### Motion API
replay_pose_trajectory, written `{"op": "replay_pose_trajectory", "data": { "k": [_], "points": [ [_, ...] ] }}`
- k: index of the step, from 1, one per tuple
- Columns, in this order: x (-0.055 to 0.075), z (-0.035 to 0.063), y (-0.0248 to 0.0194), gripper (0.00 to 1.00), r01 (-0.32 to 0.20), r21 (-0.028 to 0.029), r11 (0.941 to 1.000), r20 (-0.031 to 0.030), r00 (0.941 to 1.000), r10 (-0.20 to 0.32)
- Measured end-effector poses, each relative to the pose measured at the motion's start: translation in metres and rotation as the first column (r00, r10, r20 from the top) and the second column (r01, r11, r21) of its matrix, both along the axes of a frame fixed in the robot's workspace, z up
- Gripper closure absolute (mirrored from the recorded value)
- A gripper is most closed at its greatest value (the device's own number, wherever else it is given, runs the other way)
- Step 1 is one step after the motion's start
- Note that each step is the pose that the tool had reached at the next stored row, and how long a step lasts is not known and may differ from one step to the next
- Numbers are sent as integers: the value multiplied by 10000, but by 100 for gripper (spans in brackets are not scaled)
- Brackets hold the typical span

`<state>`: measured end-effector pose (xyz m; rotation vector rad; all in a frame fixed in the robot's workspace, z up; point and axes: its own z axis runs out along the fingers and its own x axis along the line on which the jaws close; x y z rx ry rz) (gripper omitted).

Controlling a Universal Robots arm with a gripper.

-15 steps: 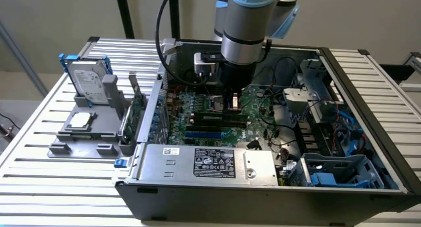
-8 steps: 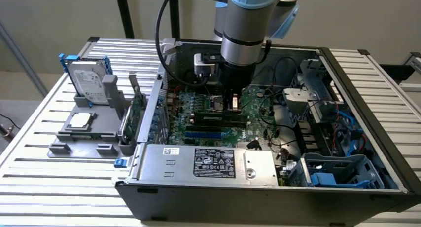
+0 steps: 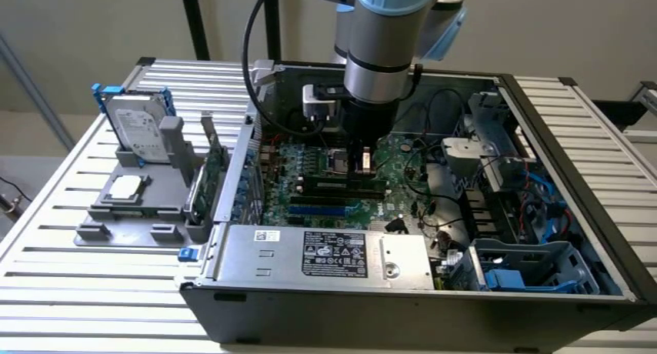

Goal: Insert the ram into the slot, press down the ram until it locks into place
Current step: 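Insert the ram into the slot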

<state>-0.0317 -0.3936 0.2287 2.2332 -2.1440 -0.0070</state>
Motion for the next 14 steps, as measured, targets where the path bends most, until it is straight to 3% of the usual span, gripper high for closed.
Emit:
{"op": "replay_pose_trajectory", "data": {
  "k": [14],
  "points": [
    [-9,-7,1,86,139,2,9999,6,9999,-139]
  ]
}}
